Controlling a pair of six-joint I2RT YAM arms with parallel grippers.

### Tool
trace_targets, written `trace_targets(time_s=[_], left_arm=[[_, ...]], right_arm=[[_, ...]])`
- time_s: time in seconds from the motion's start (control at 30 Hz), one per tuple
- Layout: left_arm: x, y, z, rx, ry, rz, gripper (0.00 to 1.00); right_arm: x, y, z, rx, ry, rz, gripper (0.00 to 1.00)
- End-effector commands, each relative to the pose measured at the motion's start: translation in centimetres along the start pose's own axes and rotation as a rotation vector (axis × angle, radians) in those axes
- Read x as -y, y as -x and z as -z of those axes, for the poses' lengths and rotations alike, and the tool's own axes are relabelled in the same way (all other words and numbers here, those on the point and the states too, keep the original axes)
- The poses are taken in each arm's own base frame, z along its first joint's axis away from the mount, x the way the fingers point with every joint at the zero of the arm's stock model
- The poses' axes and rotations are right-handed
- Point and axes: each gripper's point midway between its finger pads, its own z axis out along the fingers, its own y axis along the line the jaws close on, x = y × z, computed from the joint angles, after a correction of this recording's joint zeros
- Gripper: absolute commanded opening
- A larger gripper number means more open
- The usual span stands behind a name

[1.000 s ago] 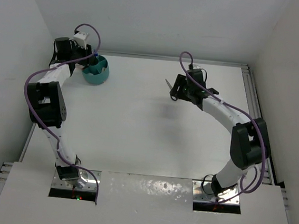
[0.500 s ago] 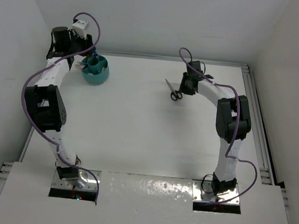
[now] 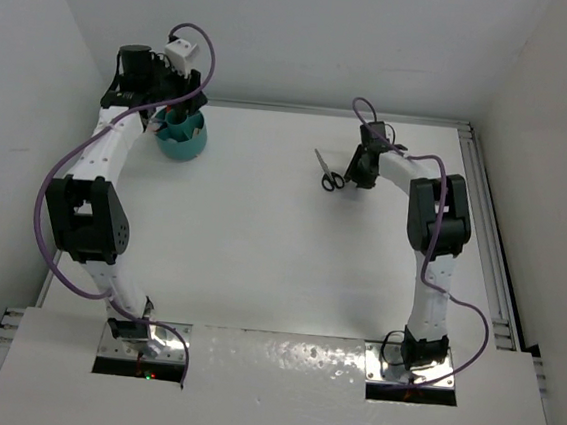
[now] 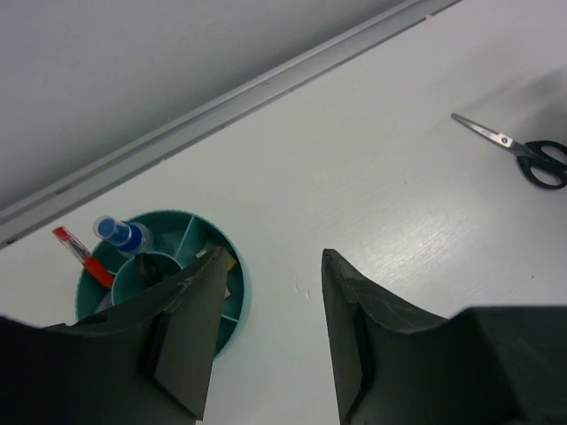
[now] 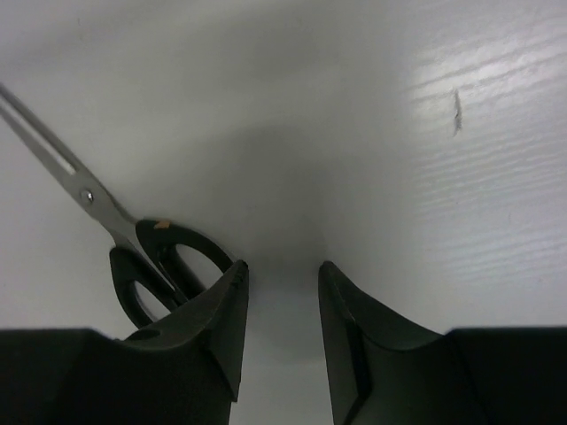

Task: Sort the stationery into containers
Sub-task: Pick up the scissors from the center of the board.

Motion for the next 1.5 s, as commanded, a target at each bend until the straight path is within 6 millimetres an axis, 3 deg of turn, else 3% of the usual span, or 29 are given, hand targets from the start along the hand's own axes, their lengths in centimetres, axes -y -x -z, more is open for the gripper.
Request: trace_targets(time_s=[0.0, 0.47, 0.73, 1.07, 1.47], left_arm=[[1.1, 2.7, 1.3, 0.037, -0.008, -0.007, 0.45], [2.1, 2.3, 0.5, 0.013, -0.018, -0.001, 0.45], [2.6, 2.1, 0.2, 0.002, -0.026, 0.002, 0.45], [2.6, 1.9, 0.3, -0.004, -0.024, 0.004, 0.45], [2.8, 2.0, 0.2, -0.002, -0.023, 0.008, 0.45]], right_arm=[[-1.5, -0.2, 0.5, 0.013, 0.046, 0.031, 0.37], [-3.9, -0.8, 1.5, 0.07, 0.037, 0.185, 0.32], [-5.5, 0.1, 3.5, 0.157, 0.038, 0.215, 0.31], [-7.1, 0.7, 3.9, 0.197, 0.062, 0.21, 0.31], [-6.7, -2.6, 0.9, 0.084, -0.011, 0.221, 0.31]])
